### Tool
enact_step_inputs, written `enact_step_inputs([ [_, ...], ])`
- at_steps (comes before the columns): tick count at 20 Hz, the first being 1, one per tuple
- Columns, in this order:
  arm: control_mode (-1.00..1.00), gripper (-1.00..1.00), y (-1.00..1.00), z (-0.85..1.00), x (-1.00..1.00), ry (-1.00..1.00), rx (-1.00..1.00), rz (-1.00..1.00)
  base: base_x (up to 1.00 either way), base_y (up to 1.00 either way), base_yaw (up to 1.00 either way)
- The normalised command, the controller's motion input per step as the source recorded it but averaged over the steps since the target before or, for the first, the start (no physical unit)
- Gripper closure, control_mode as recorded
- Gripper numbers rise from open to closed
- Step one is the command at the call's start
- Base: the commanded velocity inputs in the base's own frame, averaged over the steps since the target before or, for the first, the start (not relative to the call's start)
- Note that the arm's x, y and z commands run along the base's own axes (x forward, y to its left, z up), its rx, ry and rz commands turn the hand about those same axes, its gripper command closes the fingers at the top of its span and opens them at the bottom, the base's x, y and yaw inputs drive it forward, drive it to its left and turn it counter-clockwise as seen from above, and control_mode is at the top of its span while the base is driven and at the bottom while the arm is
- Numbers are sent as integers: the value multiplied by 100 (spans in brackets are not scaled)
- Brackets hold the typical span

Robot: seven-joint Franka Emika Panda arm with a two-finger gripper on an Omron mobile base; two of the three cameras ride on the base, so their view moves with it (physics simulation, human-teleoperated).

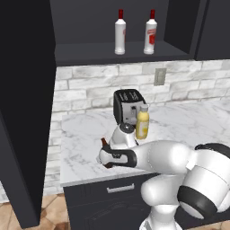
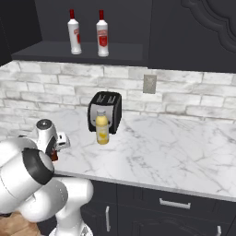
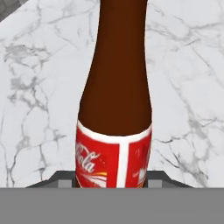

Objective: Sort all alcoholic drinks to one cabinet, and non-alcoholic drinks to the other.

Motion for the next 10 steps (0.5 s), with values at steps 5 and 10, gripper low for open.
enact_step_inputs([
  [5,-100,100,1,2,-11,-4,0,0,0,0,0],
  [10,-100,100,0,37,-27,-6,-1,-1,0,0,0],
])
